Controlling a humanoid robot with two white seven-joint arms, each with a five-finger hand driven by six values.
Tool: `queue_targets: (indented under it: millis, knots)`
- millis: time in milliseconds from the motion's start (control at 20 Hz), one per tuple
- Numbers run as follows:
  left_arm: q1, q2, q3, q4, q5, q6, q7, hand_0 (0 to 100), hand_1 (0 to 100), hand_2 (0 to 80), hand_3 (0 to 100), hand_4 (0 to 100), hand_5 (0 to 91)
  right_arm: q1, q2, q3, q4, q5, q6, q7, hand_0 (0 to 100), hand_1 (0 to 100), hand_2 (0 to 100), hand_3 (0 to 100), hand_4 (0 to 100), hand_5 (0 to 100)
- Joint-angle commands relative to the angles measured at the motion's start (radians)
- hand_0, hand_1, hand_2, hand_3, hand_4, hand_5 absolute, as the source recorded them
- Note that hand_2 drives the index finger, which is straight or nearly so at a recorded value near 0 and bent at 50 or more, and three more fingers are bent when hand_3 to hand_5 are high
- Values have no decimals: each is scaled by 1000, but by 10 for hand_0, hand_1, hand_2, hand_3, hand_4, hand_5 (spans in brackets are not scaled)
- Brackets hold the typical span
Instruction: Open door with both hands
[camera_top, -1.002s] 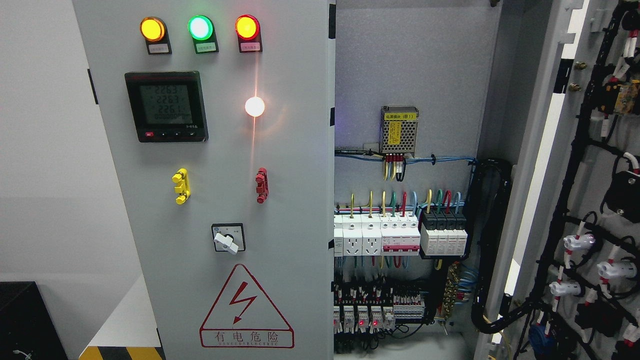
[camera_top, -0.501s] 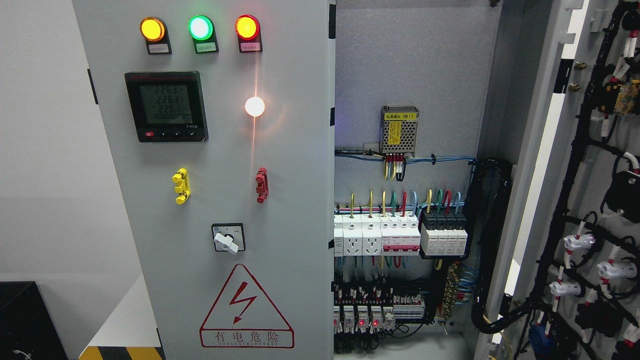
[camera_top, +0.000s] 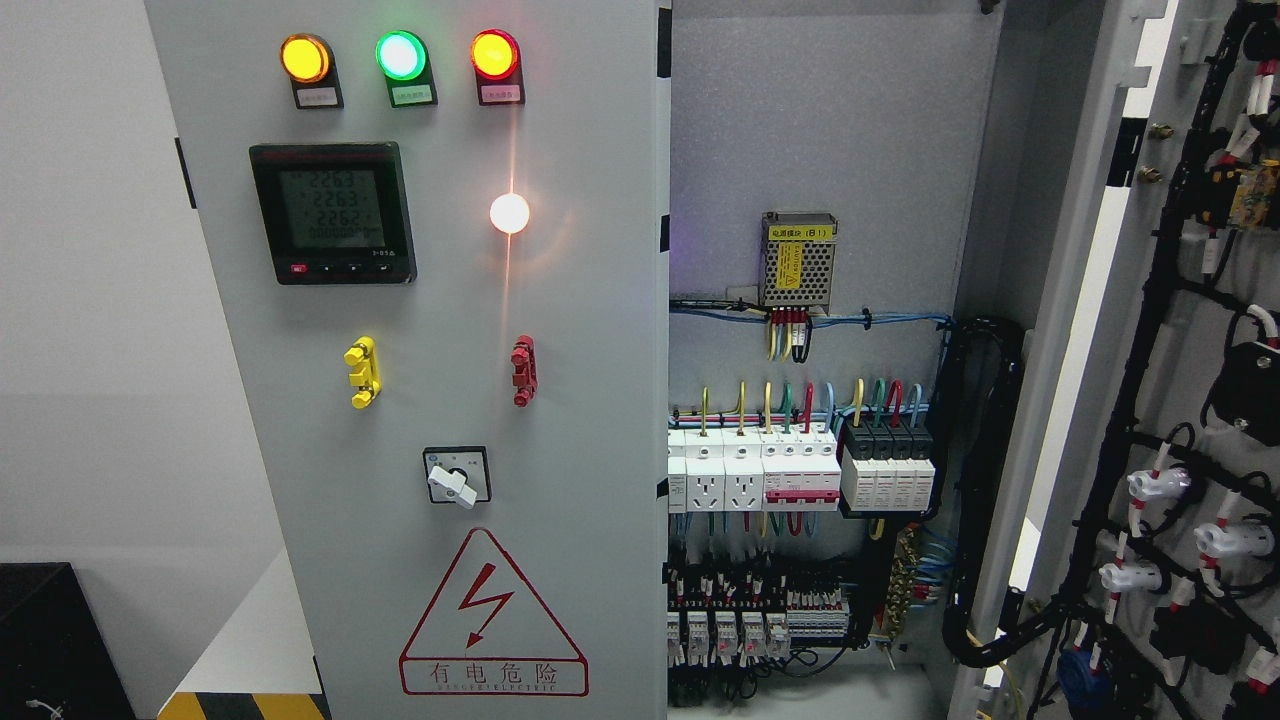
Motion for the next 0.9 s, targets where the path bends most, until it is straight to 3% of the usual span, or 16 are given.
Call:
queue_targets:
  millis: [0,651,852]
  knots:
    - [27,-8,2,0,-25,5,0,0,0,0,0,0,0,-55,-3,11,-181,0,-12,-5,191,0,0,0,0,0]
    - [25,-8,2,0,-25,5,0,0,0,0,0,0,0,-262,0,41,-168,0,0,-8,191,0,0,0,0,0]
    - [27,-8,2,0,-25,5,0,0,0,0,0,0,0,-334,1,57,-154,0,34,-10,191,0,0,0,0,0]
